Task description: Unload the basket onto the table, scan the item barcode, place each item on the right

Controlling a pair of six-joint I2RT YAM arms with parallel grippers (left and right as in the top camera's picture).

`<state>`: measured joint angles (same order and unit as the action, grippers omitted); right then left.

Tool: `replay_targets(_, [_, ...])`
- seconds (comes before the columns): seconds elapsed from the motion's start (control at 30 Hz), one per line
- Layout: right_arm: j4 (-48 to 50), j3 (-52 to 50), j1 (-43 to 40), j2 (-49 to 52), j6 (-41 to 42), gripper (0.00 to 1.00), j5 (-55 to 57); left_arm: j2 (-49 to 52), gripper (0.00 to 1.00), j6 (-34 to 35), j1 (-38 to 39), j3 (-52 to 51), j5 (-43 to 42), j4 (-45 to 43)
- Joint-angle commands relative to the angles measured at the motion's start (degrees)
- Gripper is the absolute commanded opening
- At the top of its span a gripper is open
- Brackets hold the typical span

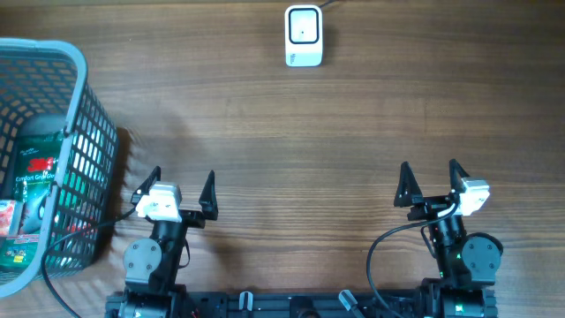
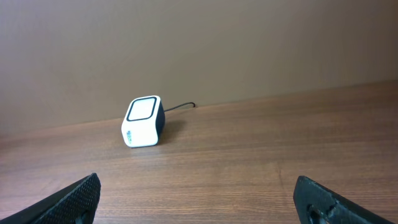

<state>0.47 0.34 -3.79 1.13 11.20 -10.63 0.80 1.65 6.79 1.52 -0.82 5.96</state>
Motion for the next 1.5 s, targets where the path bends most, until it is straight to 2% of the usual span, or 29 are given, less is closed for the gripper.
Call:
replay_targets(0.0, [0.3,0.0,0.0,-0.3,-0.7,1.0,0.4,-0.5,1.0,0.3,-0.3,-0.5,-0.9,-0.3])
replay_targets(0.5, [0.3,0.0,0.0,-0.3,-0.7,1.0,0.4,-0.5,1.0,0.1,-0.3,-0.5,0.5,-0.6])
replay_targets(0.57, [0.3,0.0,0.0,-0.3,-0.7,0.99,0.4,-0.5,1.0,0.7,-0.3,-0.5,-3.3,-1.2])
replay_targets(0.7, [0.3,0.0,0.0,-0.3,-0.7,1.0,0.4,-0.5,1.0,0.8,-0.3,0.8,-19.6,-4.9])
replay_targets(0.87, [0.3,0.0,0.0,-0.3,-0.7,1.0,0.4,1.3,1.0,0.8,-0.3,6.7,-20.7,-4.9])
replay_targets(0.93, [0.3,0.0,0.0,-0.3,-0.7,1.0,0.4,5.6,1.0,0.7,-0.3,14.1,-17.0,-4.9])
replay_targets(1.03, [0.3,0.0,0.0,-0.3,-0.7,1.0,0.4,17.6,1.0,2.8,-0.3,29.0,-9.6,-1.7])
replay_targets(1.1, [0.3,0.0,0.0,-0.3,-0.7,1.0,0.4,29.7,1.0,6.6,-0.3,44.9,1.7,8.3])
replay_targets(1.13, [0.3,0.0,0.0,-0.3,-0.7,1.0,0.4,38.6,1.0,6.4,-0.3,57.7,5.8,17.1])
replay_targets(1.17, [0.3,0.0,0.0,-0.3,-0.7,1.0,0.4,44.3,1.0,6.2,-0.3,66.8,5.6,23.1])
replay_targets(1.2, [0.3,0.0,0.0,-0.3,-0.7,1.0,0.4,50.4,1.0,6.3,-0.3,76.1,1.9,29.7])
replay_targets(1.27, [0.3,0.0,0.0,-0.3,-0.7,1.0,0.4,59.6,1.0,6.3,-0.3,89.4,-3.4,44.7])
replay_targets(1.33, [0.3,0.0,0.0,-0.3,-0.7,1.0,0.4,65.7,1.0,6.4,-0.3,94.9,-3.1,47.9])
replay_targets(1.37, [0.3,0.0,0.0,-0.3,-0.7,1.0,0.4,67.6,1.0,8.7,-0.3,96.2,0.4,47.7])
replay_targets(1.4, [0.3,0.0,0.0,-0.3,-0.7,1.0,0.4,69.3,1.0,15.5,-1.0,97.5,8.3,47.8])
replay_targets(1.47, [0.3,0.0,0.0,-0.3,-0.7,1.0,0.4,71.3,1.0,28.3,-4.0,100.1,18.7,50.0])
